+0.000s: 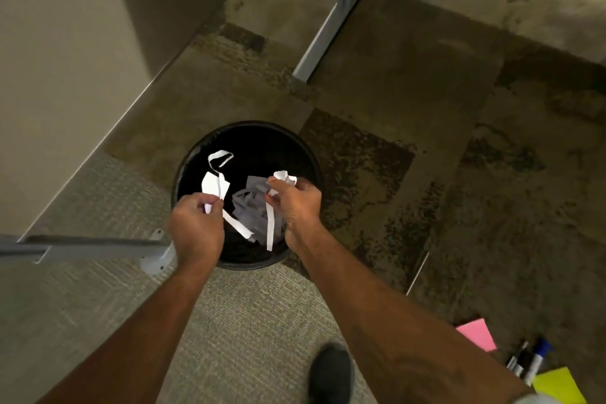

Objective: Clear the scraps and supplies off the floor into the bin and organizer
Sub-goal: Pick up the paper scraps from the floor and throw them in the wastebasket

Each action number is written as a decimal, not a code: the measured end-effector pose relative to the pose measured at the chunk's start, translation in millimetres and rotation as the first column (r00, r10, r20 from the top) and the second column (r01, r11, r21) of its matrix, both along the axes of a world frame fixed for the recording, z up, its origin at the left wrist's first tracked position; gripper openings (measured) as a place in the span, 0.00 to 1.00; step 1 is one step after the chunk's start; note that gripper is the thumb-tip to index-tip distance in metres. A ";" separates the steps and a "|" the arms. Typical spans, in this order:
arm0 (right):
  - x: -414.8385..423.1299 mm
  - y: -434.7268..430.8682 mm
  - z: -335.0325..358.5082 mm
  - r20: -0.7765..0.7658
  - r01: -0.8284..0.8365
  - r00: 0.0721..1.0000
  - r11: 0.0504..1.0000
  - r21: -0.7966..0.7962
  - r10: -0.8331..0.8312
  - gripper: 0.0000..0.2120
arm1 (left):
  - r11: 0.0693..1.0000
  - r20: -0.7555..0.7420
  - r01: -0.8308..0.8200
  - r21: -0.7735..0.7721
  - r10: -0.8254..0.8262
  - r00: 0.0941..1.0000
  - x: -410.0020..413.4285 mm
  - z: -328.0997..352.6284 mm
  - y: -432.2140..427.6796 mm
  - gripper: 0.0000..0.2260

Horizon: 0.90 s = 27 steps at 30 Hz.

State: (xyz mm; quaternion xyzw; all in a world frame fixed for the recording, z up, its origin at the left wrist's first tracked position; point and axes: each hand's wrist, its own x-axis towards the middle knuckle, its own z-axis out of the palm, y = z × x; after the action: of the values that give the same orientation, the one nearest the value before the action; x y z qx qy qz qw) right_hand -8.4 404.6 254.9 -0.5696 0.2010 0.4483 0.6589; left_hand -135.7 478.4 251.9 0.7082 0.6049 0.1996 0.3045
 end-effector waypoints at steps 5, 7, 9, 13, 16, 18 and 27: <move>2.8 1.2 -27.0 0.053 -0.055 0.997 0.996 -0.067 0.058 0.11 | 1.000 -0.032 -0.001 -0.007 0.001 0.999 -1.5 -18.4 8.3 0.02; 4.6 0.7 -33.5 0.076 -0.084 0.993 0.992 -0.091 0.091 0.09 | 0.999 -0.058 0.016 -0.027 -0.018 0.998 -0.5 -24.9 8.0 0.02; 5.4 0.1 -35.2 0.125 -0.142 0.979 0.978 -0.154 0.161 0.09 | 0.997 -0.100 0.043 -0.071 -0.050 0.994 1.2 -29.8 6.7 0.05; 6.2 -8.3 -25.7 0.208 -0.233 0.935 0.941 -0.246 0.286 0.16 | 0.992 -0.231 0.093 -0.086 -0.111 0.967 8.8 -33.4 -3.2 0.14; 9.9 -26.5 -11.4 0.264 -0.254 0.911 0.936 -0.245 0.316 0.18 | 0.984 -0.219 0.178 -0.022 -0.178 0.959 22.3 -31.0 -23.4 0.13; 12.2 -41.5 -3.9 0.303 -0.248 0.898 0.935 -0.254 0.321 0.18 | 0.967 -0.172 0.247 0.063 -0.234 0.957 34.8 -27.6 -40.1 0.11; 34.7 -197.9 5.1 0.307 0.033 0.950 0.963 -0.266 0.052 0.05 | 0.855 0.075 0.465 0.229 -0.492 0.867 95.8 -6.7 -199.5 0.08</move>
State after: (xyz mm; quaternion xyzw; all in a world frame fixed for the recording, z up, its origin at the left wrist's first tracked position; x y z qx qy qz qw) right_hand 26.3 206.6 260.0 -0.7181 0.1505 0.3246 0.5970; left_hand -39.9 279.0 245.2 0.8492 0.3645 0.2242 0.3095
